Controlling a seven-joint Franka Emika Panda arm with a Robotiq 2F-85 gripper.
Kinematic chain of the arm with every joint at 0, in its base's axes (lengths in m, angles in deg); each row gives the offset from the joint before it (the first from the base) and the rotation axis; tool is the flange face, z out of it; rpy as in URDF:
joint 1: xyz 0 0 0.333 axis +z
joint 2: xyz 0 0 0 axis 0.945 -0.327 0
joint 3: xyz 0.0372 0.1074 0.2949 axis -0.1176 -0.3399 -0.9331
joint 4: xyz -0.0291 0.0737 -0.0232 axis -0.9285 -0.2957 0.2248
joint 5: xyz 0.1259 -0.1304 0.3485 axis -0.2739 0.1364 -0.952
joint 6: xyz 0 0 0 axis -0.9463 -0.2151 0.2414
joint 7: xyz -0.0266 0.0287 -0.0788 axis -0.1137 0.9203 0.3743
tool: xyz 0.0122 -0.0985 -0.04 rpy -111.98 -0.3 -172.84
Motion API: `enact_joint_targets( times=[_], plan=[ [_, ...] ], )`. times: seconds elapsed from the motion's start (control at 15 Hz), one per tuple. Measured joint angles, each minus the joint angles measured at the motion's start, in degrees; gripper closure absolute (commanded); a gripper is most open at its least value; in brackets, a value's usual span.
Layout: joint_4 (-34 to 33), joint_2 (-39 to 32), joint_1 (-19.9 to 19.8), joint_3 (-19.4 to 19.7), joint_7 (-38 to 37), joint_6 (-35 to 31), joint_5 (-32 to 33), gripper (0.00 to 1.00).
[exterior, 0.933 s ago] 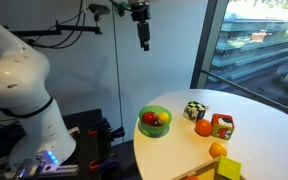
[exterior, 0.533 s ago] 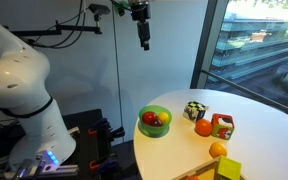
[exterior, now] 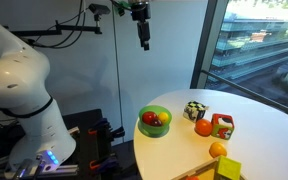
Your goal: Put the orange inside the bowl
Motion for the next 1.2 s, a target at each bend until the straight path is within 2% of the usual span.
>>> enact_joint_targets(
  times=[0.6,1.2],
  plan=[
    [0.11,-1.55,0.01,0.43,-0.01,0.00,0.55,0.00],
    [-0.13,-5.99,-0.29,2.98,-0.02,-2.36,0.99,0.00]
  ],
)
